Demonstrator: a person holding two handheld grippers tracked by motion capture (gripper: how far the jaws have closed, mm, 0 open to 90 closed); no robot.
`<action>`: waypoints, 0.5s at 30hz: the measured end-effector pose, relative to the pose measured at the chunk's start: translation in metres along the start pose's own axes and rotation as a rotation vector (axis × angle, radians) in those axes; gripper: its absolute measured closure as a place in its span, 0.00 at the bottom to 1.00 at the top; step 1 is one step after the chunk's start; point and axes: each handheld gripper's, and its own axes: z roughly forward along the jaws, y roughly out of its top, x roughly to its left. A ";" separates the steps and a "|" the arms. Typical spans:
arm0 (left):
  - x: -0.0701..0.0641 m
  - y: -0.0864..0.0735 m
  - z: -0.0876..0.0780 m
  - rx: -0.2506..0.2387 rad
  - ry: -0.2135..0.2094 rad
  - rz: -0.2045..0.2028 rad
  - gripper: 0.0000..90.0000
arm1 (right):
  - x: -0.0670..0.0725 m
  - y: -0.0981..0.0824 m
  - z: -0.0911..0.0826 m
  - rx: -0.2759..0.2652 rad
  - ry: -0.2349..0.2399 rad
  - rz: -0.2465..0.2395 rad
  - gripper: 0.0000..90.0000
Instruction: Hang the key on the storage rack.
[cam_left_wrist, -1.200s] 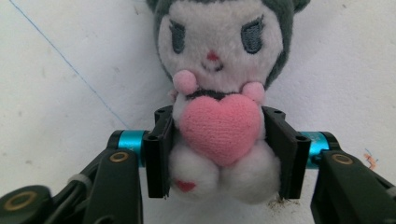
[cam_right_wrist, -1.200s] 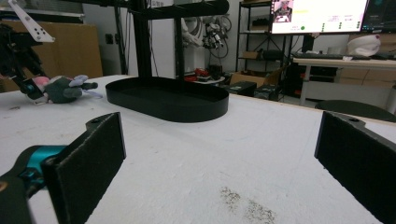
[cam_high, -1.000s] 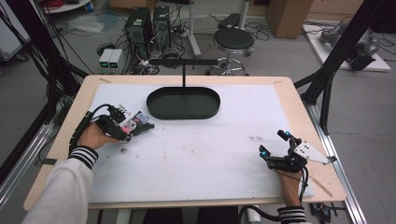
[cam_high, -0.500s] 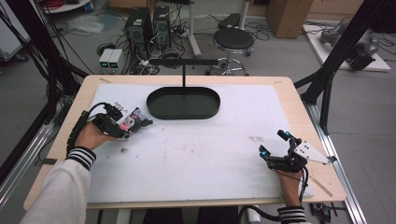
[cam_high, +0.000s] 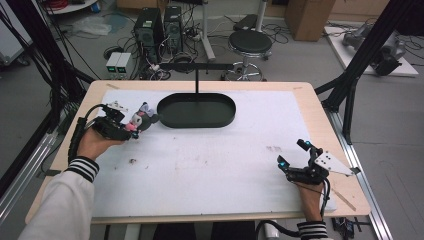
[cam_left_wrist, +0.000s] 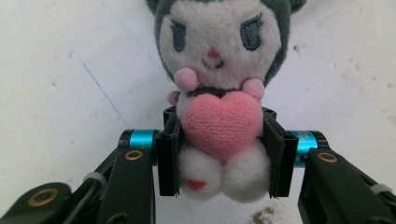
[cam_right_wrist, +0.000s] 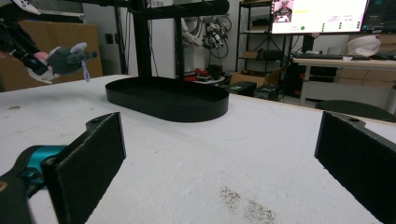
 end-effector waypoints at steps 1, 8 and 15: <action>0.000 0.000 -0.002 -0.013 0.014 0.009 0.63 | 0.000 0.000 0.000 0.000 0.001 0.000 0.01; 0.003 0.001 -0.011 -0.098 0.023 -0.010 0.63 | 0.000 0.000 0.000 0.000 0.000 0.001 0.01; 0.005 0.002 -0.020 -0.198 0.007 -0.039 0.63 | 0.000 0.000 0.000 0.000 0.001 0.002 0.01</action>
